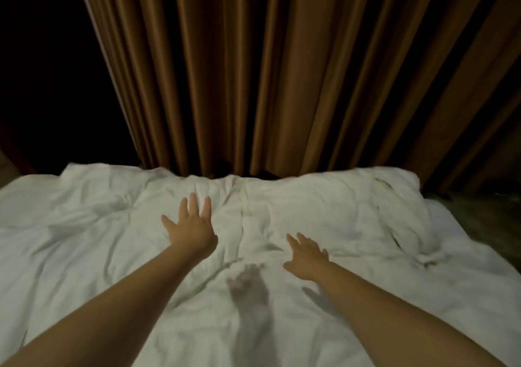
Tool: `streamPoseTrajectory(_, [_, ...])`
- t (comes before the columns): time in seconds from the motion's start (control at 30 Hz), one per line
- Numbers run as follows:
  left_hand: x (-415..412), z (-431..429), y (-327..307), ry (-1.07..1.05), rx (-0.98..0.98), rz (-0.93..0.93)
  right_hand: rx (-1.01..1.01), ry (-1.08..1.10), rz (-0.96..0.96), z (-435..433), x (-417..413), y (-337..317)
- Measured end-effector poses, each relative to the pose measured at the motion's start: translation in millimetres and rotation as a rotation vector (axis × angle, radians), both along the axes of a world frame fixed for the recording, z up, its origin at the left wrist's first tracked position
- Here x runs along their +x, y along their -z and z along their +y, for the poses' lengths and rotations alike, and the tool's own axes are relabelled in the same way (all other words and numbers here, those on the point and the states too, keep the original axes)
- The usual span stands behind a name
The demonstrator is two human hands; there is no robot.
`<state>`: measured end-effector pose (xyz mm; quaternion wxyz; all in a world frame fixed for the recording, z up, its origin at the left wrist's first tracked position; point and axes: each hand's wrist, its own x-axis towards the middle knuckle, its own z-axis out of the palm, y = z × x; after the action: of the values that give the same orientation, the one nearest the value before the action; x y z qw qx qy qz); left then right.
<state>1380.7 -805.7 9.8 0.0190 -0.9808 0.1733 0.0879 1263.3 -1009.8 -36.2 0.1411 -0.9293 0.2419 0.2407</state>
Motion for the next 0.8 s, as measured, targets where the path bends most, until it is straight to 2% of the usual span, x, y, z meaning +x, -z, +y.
streamPoseTrajectory(0.17, [-90, -6, 10, 0.149, 0.017, 0.063, -0.075, -0.032, -0.127, 38, -57, -12])
streamPoseTrajectory(0.33, [-173, 4, 2, 0.187, -0.047, 0.086, -0.07, 0.041, -0.251, 87, -122, -39])
streamPoseTrajectory(0.53, [-295, 6, 5, 0.313, -0.07, 0.125, -0.065, 0.19, -0.284, 128, -242, -49])
streamPoseTrajectory(0.8, [-457, -13, 14, 0.463, -0.087, 0.141, -0.046, 0.38, -0.282, 113, -405, -38])
